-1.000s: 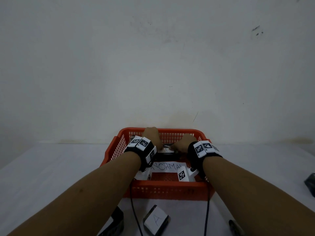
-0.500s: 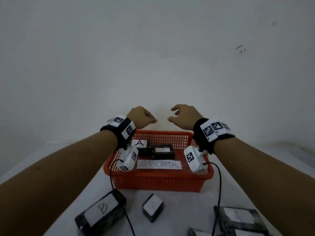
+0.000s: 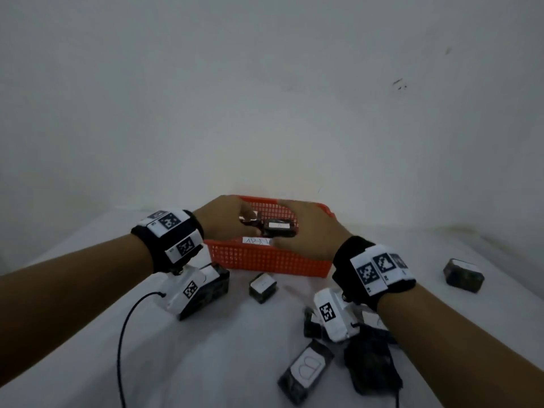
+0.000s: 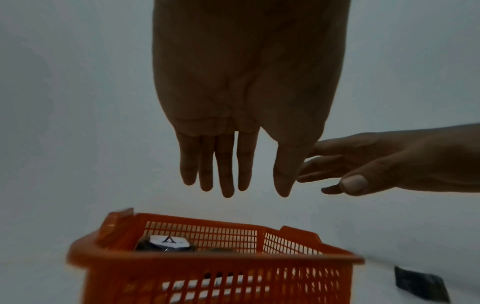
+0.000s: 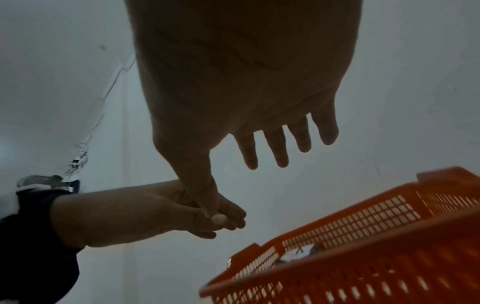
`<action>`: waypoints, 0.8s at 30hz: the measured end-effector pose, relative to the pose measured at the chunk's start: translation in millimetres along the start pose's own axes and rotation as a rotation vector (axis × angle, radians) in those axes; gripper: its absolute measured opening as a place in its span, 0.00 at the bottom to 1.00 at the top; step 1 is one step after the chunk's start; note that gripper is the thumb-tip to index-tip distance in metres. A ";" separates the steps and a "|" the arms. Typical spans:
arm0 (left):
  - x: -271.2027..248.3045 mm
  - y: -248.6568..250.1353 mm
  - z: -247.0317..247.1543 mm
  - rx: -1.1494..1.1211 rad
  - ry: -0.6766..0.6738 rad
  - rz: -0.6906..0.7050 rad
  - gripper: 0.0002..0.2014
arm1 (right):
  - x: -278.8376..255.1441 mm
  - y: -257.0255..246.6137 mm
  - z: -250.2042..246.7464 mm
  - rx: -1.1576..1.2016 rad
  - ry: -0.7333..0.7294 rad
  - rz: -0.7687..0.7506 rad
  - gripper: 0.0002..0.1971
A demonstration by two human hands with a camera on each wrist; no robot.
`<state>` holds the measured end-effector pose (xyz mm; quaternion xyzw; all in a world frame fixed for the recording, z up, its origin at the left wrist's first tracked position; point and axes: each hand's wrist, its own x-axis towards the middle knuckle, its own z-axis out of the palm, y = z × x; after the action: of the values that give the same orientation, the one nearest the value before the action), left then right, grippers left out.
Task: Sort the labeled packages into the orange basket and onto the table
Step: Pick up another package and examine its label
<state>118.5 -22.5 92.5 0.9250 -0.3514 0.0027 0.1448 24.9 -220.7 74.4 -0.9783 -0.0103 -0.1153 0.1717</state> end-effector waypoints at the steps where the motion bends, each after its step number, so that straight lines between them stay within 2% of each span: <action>1: -13.4 -2.3 2.9 0.025 -0.024 -0.014 0.22 | -6.4 -2.3 10.0 0.003 -0.018 -0.013 0.47; 6: -69.7 -23.5 18.0 0.066 -0.095 -0.096 0.29 | -33.7 -21.6 50.9 -0.055 -0.081 -0.028 0.50; 10: -95.9 -42.0 33.6 0.140 -0.156 -0.232 0.47 | -43.4 -39.2 72.0 -0.087 -0.184 -0.058 0.50; 13: -106.8 -54.5 45.2 0.152 -0.181 -0.301 0.53 | -40.6 -49.6 87.0 -0.122 -0.241 -0.070 0.51; 15: -109.5 -56.3 52.8 0.159 -0.185 -0.317 0.51 | -37.0 -54.1 93.3 -0.126 -0.265 -0.064 0.52; 21: -108.0 -60.9 69.2 0.132 -0.174 -0.338 0.32 | -19.5 -73.3 107.1 -0.175 -0.271 -0.098 0.51; 24: -104.2 -64.5 74.6 0.111 -0.172 -0.348 0.28 | -9.7 -79.8 112.1 -0.149 -0.249 -0.119 0.43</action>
<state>74.9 70.9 -7.2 0.9751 -0.1968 -0.0818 0.0612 35.6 -107.4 -3.7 -0.9927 -0.0812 -0.0036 0.0890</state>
